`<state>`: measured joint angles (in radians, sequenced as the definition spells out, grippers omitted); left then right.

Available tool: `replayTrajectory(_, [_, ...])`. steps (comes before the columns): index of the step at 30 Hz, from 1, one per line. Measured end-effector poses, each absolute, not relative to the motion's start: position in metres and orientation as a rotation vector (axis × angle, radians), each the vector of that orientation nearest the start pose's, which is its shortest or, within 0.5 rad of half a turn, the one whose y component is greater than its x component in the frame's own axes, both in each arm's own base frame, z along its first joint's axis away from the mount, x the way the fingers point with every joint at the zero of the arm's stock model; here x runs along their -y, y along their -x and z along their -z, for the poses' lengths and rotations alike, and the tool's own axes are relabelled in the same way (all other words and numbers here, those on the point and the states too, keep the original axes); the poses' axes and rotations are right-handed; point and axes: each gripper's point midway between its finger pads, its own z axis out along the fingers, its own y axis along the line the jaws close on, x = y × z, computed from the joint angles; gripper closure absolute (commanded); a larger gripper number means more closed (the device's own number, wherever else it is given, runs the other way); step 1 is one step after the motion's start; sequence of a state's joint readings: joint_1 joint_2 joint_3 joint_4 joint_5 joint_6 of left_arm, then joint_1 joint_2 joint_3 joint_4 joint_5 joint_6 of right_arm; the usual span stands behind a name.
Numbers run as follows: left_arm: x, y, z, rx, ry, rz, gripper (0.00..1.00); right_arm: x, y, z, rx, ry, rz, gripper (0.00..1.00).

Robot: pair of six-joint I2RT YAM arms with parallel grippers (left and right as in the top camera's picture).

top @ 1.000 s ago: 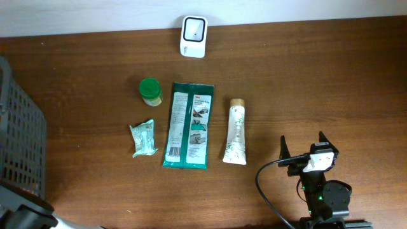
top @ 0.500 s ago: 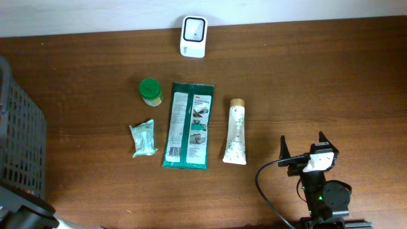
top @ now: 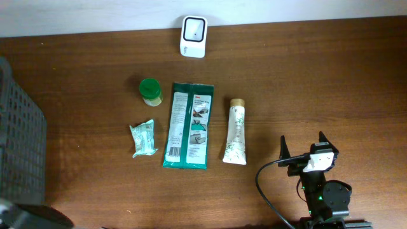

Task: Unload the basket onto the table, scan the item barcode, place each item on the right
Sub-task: 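Reach the left gripper into the basket and grasp the orange snack packet, then carry the orange packet over and release it beside the white tube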

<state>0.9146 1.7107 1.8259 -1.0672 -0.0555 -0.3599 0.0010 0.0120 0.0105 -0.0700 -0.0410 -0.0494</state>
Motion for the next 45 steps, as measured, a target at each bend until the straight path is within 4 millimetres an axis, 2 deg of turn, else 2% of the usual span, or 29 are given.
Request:
replayTrajectory(1, [-0.342,-0.266,-0.294,-1.983,1.457,-0.297,1.0,-0.007,-0.246,-0.159,-1.641,0.072,0.003,0.02])
replayTrajectory(3, [-0.319,-0.28,-0.341,-1.912,1.325,-0.294,1.0,-0.007,-0.246,-0.159,-1.641,0.072,0.003,0.02])
replayTrajectory(4, [-0.302,-0.287,-0.365,-1.876,1.248,-0.283,1.0,-0.007,-0.246,-0.159,-1.641,0.072,0.003,0.02])
replayTrajectory(5, [-0.288,-0.292,-0.38,-1.861,1.195,-0.27,1.0,-0.007,-0.246,-0.159,-1.641,0.072,0.003,0.02])
replayTrajectory(6, [-0.26,-0.3,-0.399,-1.851,1.106,-0.24,1.0,-0.007,-0.246,-0.159,-1.641,0.072,0.002,0.02])
replayTrajectory(8, [-0.216,-0.316,-0.416,-1.876,0.959,-0.182,1.0,-0.007,-0.246,-0.159,-1.641,0.073,0.003,0.02])
replayTrajectory(10, [-0.172,-0.335,-0.42,-1.937,0.813,-0.126,1.0,-0.007,-0.246,-0.159,-1.641,0.073,0.003,0.02])
replayTrajectory(12, [-0.115,-0.357,-0.41,-2.044,0.635,-0.044,1.0,-0.007,-0.246,-0.159,-1.641,0.073,0.003,0.02])
replayTrajectory(16, [-0.037,-0.384,-0.381,-2.197,0.412,0.056,1.0,-0.007,-0.246,-0.159,-1.641,0.072,0.003,0.02])
replayTrajectory(17, [-0.013,-0.391,-0.366,-2.263,0.347,0.083,1.0,-0.007,-0.246,-0.159,-1.641,0.073,0.003,0.02])
replayTrajectory(21, [0.051,-0.412,-0.314,-2.431,0.174,0.122,1.0,-0.007,-0.246,-0.159,-1.641,0.072,0.003,0.02])
replayTrajectory(23, [0.092,-0.419,-0.283,-2.516,0.06,0.141,1.0,-0.007,-0.246,-0.159,-1.641,0.072,0.003,0.02])
replayTrajectory(25, [0.135,-0.421,-0.253,-2.587,-0.062,0.156,1.0,-0.007,-0.246,-0.159,-1.641,0.072,0.003,0.02])
replayTrajectory(28, [0.184,-0.416,-0.217,-2.656,-0.205,0.163,1.0,-0.007,-0.246,-0.159,-1.641,0.072,0.003,0.02])
replayTrajectory(30, [0.209,-0.41,-0.196,-2.697,-0.285,0.158,1.0,-0.007,-0.246,-0.159,-1.641,0.072,0.003,0.02])
replayTrajectory(36, [0.268,-0.4,-0.17,-2.68,-0.446,0.189,1.0,-0.007,-0.246,-0.159,-1.641,0.072,0.003,0.02])
replayTrajectory(39, [0.277,-0.398,-0.164,-2.677,-0.472,0.171,1.0,-0.007,-0.246,-0.159,-1.641,0.072,0.003,0.02])
replayTrajectory(45, [0.277,-0.397,-0.129,-2.765,-0.446,0.131,1.0,-0.007,-0.246,-0.159,-1.641,0.072,0.003,0.02])
